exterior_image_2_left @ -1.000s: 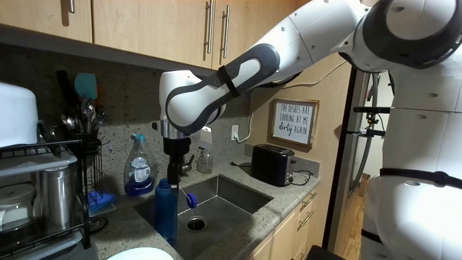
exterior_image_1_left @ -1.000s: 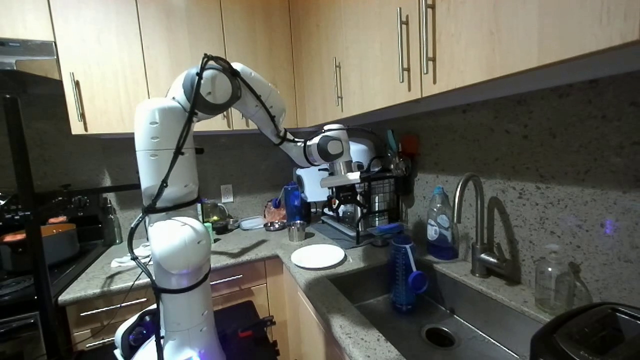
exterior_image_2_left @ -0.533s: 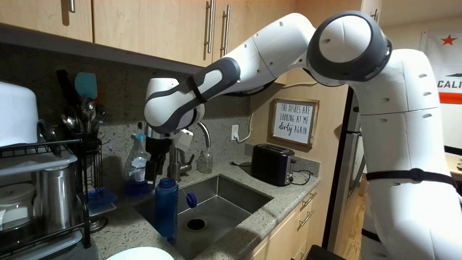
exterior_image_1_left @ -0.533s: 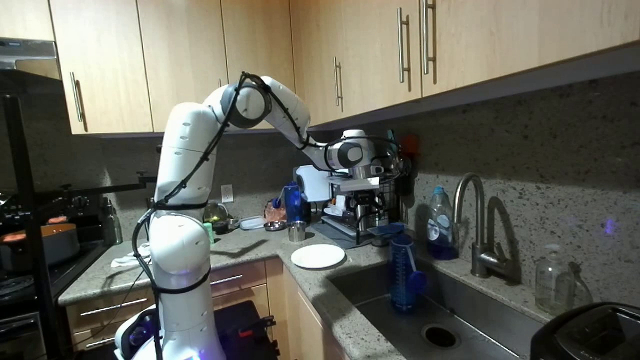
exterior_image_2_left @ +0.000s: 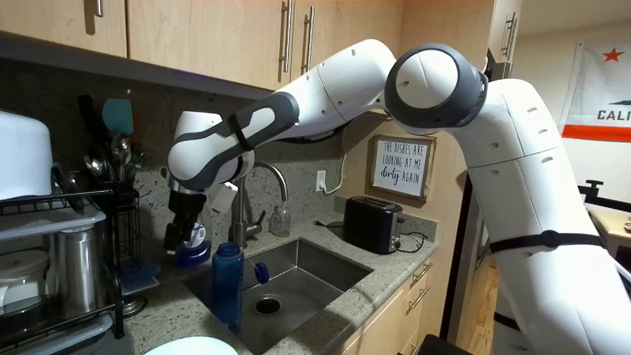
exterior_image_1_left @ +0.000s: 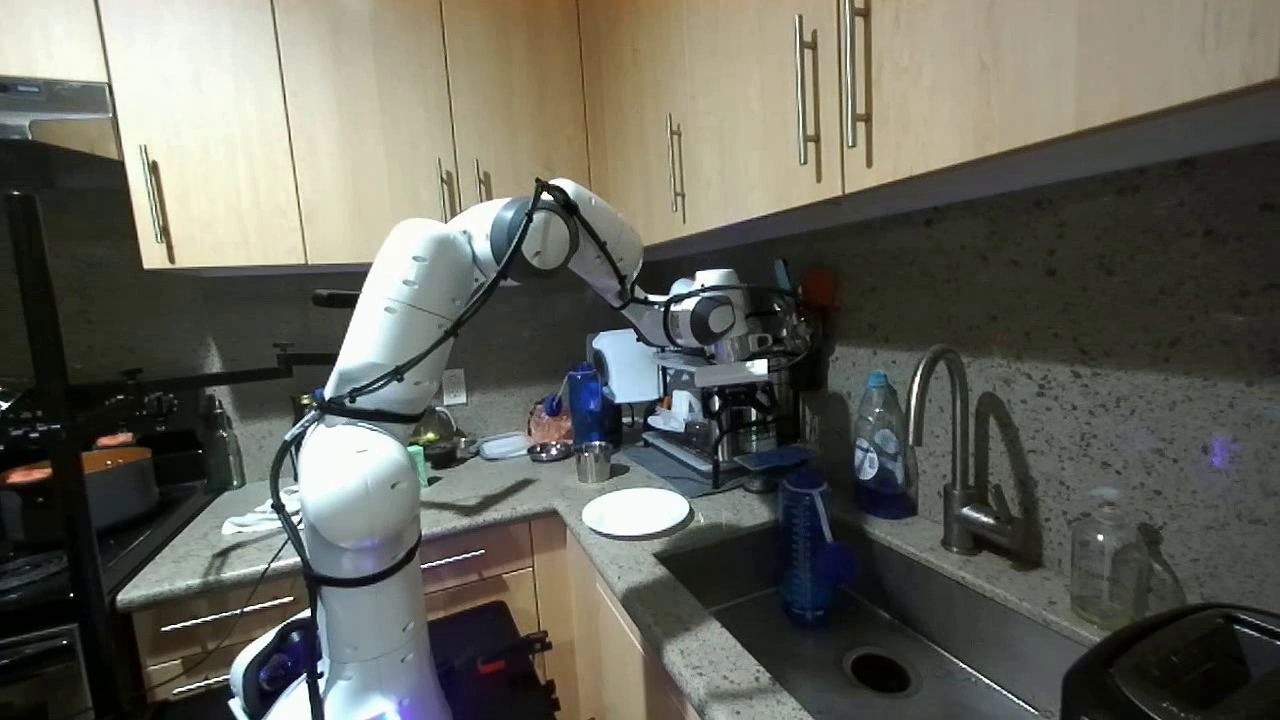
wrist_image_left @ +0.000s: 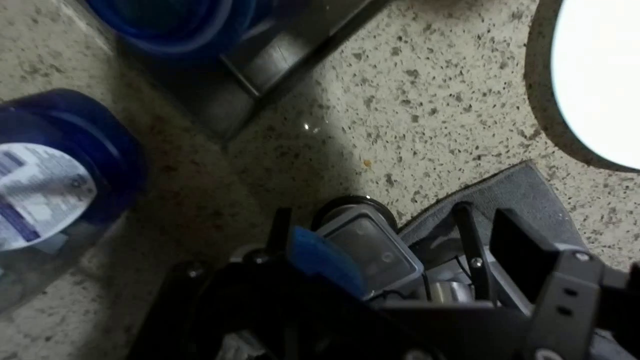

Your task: Put the blue sponge on the white plate

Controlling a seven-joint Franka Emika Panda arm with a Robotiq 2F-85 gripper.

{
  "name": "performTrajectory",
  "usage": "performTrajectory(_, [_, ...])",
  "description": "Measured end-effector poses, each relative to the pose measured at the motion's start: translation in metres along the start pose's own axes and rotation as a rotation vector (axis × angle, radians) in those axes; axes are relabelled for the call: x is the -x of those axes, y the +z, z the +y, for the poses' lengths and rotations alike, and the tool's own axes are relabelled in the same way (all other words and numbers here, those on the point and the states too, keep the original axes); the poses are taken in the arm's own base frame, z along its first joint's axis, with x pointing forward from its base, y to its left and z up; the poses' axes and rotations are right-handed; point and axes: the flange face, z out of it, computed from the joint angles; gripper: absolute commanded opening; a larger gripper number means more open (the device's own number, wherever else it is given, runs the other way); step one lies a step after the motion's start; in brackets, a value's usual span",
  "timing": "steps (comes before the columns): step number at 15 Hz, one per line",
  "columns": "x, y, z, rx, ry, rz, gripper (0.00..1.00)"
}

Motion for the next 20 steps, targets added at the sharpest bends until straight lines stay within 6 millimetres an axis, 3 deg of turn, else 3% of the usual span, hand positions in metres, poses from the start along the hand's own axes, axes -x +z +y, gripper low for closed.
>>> performTrajectory(5, [-0.016,0.031,-0.007,-0.012,-0.019,0.027,1.00])
performTrajectory(14, [-0.013,0.040,-0.006,-0.009,0.025,0.040,1.00])
performTrajectory(20, [0.003,0.048,0.014,0.008,0.190,0.133,1.00])
